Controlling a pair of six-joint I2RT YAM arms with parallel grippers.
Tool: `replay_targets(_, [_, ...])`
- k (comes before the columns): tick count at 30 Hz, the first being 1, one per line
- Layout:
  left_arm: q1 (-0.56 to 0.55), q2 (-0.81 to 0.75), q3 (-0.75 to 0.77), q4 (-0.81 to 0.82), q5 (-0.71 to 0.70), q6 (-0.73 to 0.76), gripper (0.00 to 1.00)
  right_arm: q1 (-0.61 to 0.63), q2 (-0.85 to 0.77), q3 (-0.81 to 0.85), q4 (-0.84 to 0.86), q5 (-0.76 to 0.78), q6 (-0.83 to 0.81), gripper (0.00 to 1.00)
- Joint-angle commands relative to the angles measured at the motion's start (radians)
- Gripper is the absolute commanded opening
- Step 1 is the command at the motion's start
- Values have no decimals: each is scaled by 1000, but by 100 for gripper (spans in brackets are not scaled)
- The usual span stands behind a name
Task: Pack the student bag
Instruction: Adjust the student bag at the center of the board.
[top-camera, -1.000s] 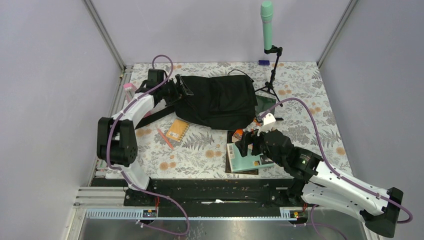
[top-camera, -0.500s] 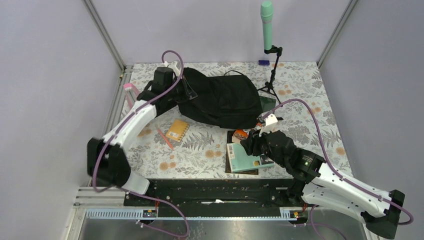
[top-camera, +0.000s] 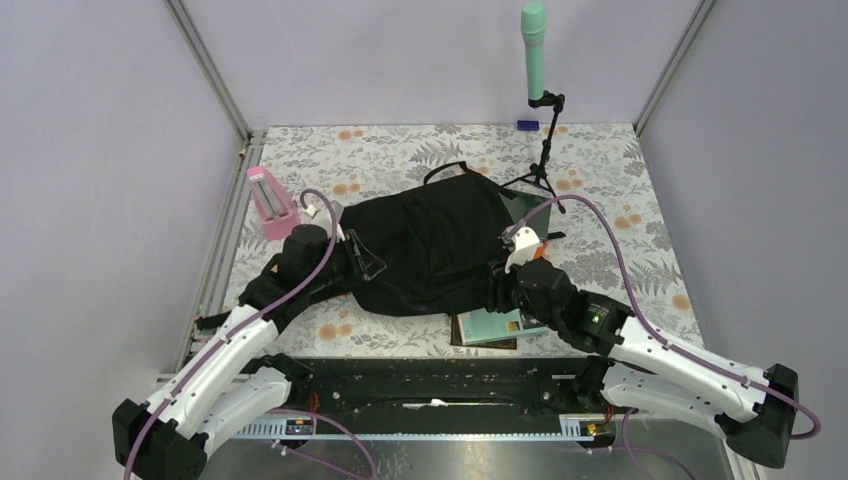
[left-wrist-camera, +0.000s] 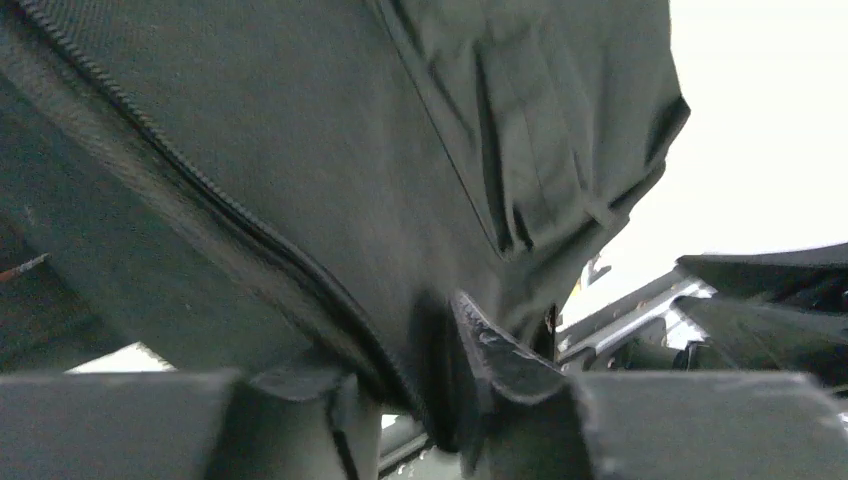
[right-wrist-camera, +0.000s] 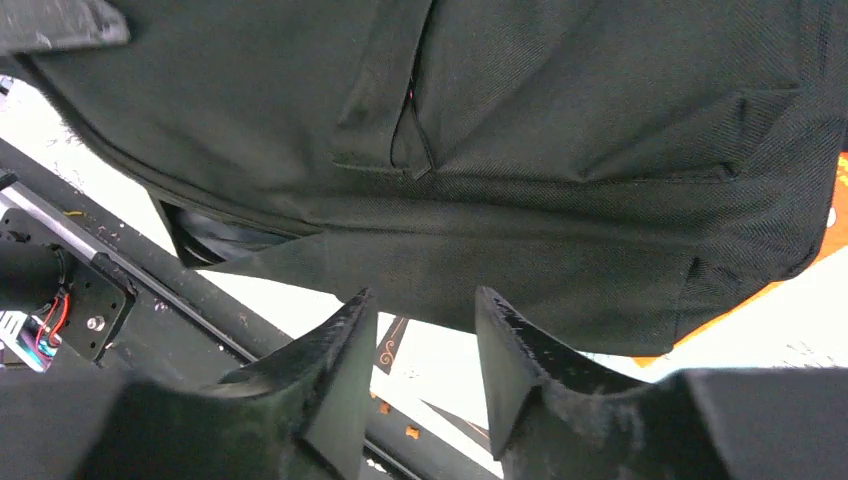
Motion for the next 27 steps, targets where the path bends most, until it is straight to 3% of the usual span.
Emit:
replay_targets(1, [-9,-90,10,-71,-42,25,39,18,40,67,64,-16,-18,51])
replay_targets(4, [-9,-97,88,-208,-120,122,75,36,57,85,82,-10,-29,61])
replay_targets(7, [-7,-91,151,-307,-246,194,95,56,74,103,97,1,-34,70])
replay_targets(11, [11,-68,207,-366,-361,234,99,96,107,123,106,19,-47,73])
replay_targets(18, [158,-55,225,-295,-268,301,99,168,215,185,188,28,-75,78])
replay_targets(23, [246,-45,218,-187,-189,353,99,252,402,300,254,39,-79,80])
replay_targets(27, [258,-104,168,-118,-278,372,99,318,584,437,305,63,-65,82])
